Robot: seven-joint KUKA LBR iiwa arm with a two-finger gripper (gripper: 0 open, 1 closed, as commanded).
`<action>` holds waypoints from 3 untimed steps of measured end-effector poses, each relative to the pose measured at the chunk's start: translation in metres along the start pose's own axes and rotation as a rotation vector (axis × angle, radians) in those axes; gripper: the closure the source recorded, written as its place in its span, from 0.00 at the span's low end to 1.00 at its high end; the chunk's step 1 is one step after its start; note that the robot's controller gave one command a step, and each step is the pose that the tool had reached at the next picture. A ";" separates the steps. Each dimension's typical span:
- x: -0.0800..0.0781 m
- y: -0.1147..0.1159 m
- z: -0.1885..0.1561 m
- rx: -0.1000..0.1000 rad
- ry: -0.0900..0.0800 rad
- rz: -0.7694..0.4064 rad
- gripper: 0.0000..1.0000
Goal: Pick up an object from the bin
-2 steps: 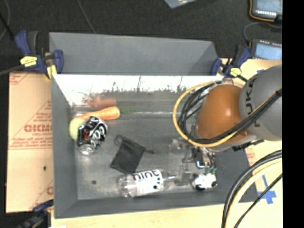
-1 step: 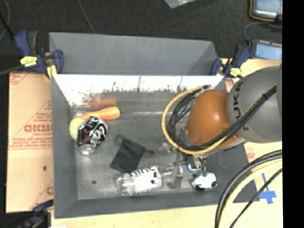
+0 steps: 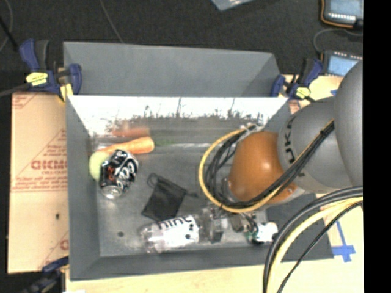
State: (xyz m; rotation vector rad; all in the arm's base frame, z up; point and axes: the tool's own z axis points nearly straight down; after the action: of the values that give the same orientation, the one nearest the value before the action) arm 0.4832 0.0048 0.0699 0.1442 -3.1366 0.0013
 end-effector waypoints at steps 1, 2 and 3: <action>-0.002 0.000 -0.001 0.001 -0.007 -0.001 0.00; 0.000 -0.001 0.000 0.002 -0.003 -0.003 1.00; -0.002 -0.001 -0.001 0.002 -0.007 -0.004 0.00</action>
Offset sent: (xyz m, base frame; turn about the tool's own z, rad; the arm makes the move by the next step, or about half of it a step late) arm 0.0000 0.0000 0.0000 0.0000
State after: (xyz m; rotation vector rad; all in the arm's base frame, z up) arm 0.4854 0.0043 0.0710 0.1501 -3.1436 0.0043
